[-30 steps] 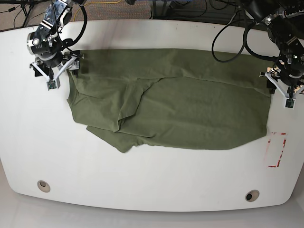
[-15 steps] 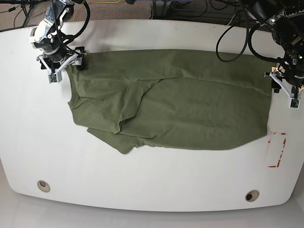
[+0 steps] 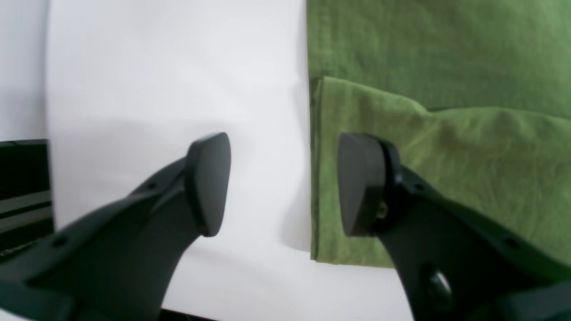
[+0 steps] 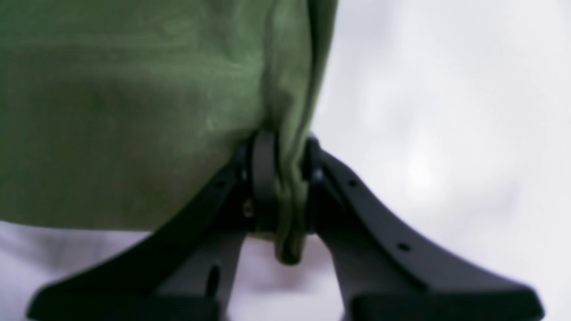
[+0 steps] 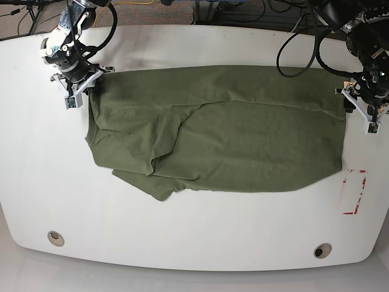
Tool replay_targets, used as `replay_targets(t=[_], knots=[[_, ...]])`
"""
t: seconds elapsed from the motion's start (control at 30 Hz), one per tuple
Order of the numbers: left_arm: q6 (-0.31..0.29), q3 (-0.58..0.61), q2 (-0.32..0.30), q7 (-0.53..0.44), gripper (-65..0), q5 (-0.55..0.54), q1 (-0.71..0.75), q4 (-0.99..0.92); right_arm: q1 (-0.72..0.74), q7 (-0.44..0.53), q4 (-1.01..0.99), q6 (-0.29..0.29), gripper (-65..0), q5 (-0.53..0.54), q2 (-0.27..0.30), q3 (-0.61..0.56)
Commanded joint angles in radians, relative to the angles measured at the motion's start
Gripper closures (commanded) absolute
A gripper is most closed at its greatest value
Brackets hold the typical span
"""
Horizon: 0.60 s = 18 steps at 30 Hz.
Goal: Layout the t-shirt on the table in an organized manner, then fold the t-shirt properly
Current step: 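Move the right gripper back to the shirt edge and grasp it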
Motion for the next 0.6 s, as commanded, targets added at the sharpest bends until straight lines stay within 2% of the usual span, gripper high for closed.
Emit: replay_targets(t=[0.0,0.2,0.23,0.33,0.43,0.5,0.57], knots=[[0.002,0.0,-0.016,-0.018,-36.0,-0.006,0.007,-0.015,-0.006,-0.041,0.002,-0.009,-6.2,-0.05,0.005,0.002],[0.002,0.043,-0.014,-0.018,-34.2,-0.007,0.014,-0.066,-0.006,-0.041,0.002,-0.009,-6.0,-0.05,0.006,0.002],[0.002,0.046,-0.014,-0.018,-32.5,-0.007,0.017,-0.073,-0.006,-0.041,0.002,-0.009,-6.0,-0.05,0.006,0.002],[0.002,0.057,-0.014,-0.023,-22.1,-0.007,0.03,-0.104,-0.007,-0.041,0.002,-0.009,-6.0,-0.05,0.006,0.004],[0.002,0.057,-0.014,-0.044,-15.7,-0.003,0.034,-0.127,-0.007,-0.041,0.002,-0.009,-6.0,-0.047,0.006,0.006],[0.002,0.059,-0.014,-0.057,-16.4,-0.003,0.037,-0.144,-0.007,-0.041,0.002,-0.009,-6.0,-0.046,0.006,0.006],[0.002,0.065,-0.019,-0.063,-20.1,-0.003,0.04,-0.165,-0.007,-0.041,0.002,-0.009,-6.0,-0.046,0.006,0.009]])
